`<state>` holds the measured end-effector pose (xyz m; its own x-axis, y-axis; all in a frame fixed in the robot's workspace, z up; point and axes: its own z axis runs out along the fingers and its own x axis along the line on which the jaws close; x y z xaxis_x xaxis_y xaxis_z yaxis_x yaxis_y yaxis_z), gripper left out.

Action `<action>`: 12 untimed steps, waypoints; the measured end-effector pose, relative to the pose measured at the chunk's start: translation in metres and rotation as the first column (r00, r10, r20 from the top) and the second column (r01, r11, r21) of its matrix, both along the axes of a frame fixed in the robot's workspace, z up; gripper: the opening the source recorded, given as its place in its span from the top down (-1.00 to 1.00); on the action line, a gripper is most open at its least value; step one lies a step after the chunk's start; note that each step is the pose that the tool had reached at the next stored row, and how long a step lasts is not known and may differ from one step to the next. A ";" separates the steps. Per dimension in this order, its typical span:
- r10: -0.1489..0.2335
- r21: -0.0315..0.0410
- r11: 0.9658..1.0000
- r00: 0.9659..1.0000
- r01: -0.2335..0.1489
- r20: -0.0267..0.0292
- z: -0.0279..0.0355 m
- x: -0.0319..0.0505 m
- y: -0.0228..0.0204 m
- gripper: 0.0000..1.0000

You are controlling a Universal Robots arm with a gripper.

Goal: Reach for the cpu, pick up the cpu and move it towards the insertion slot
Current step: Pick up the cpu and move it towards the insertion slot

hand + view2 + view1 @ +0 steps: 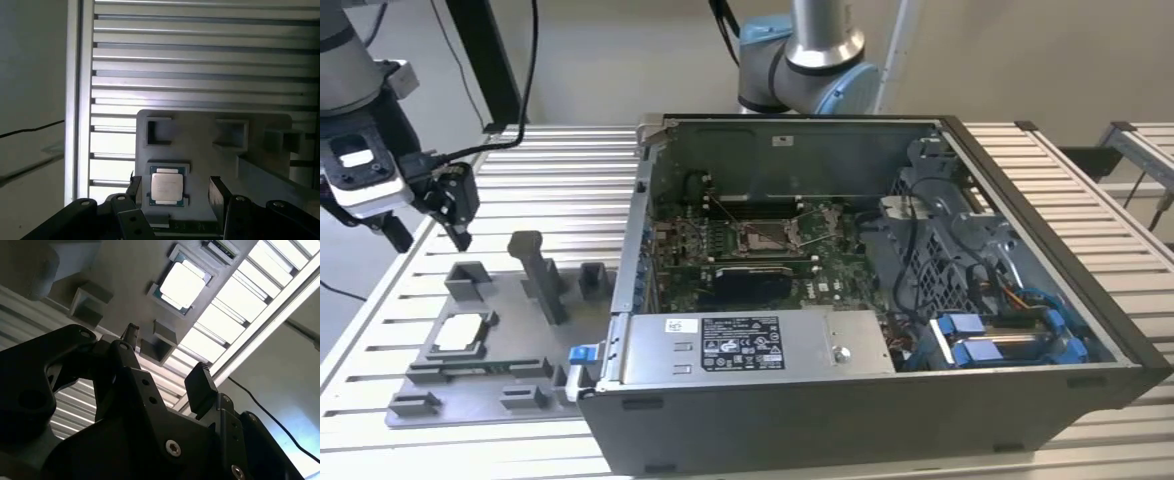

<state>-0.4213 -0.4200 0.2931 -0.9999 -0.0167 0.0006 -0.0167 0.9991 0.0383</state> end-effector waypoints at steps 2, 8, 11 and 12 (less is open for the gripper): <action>0.000 0.000 1.000 1.000 0.000 0.000 -0.0036 0.0000 -0.0016 -1.00; -0.003 0.000 1.000 1.000 0.003 0.000 -0.0140 0.0000 -0.0058 -1.00; -0.003 0.000 1.000 1.000 0.003 0.000 -0.0175 0.0000 -0.0071 -1.00; -0.003 0.000 1.000 1.000 0.003 0.000 -0.0187 0.0000 -0.0078 -1.00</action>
